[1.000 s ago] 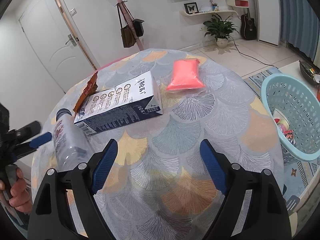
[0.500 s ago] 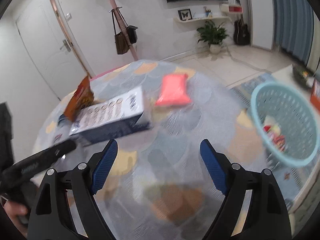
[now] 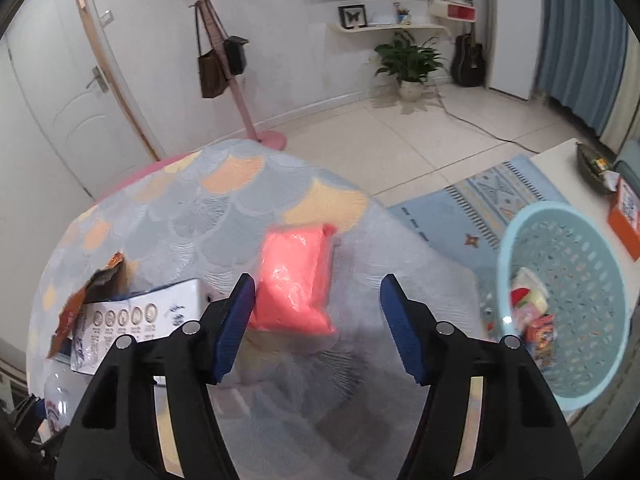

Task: Collect trash
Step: 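Carry the clear bottle and pink bag over the blue basket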

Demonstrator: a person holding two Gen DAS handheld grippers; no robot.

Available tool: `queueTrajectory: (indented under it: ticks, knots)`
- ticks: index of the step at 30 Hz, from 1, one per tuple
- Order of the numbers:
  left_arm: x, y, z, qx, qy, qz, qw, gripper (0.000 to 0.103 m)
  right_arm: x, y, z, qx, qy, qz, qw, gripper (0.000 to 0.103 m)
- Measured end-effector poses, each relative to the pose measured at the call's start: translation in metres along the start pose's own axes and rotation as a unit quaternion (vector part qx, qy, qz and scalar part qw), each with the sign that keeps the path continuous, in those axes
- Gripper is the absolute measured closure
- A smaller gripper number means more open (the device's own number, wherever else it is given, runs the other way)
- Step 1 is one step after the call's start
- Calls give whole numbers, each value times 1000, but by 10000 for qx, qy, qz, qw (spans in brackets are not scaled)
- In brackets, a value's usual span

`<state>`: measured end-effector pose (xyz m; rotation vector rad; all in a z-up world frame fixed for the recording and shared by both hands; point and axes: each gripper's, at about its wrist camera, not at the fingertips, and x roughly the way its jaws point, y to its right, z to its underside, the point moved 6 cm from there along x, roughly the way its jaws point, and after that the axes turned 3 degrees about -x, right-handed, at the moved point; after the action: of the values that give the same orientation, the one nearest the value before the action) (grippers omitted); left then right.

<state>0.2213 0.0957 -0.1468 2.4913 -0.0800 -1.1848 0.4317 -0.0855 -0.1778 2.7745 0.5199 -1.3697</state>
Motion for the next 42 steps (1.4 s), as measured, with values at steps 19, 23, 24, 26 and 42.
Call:
queueTrajectory:
  ticks: [19, 23, 24, 26, 42]
  knots:
    - [-25, 49, 5, 344, 407, 660, 9964, 38, -62, 1, 8, -507, 820, 599, 9935, 63]
    - [-38, 70, 2, 516, 628, 891, 9927, 38, -104, 16, 8, -323, 1191, 554, 9908, 63]
    - [-44, 79, 0, 583, 767, 987, 9904, 38, -113, 21, 7, -284, 1272, 566, 9899, 63]
    - [-52, 91, -4, 666, 942, 1125, 9869, 38, -131, 33, 6, -200, 1448, 635, 9872, 63]
    - [-21, 244, -68, 1497, 1296, 1846, 9627, 38, -196, 160, 6, 855, 1958, 1072, 9710, 63]
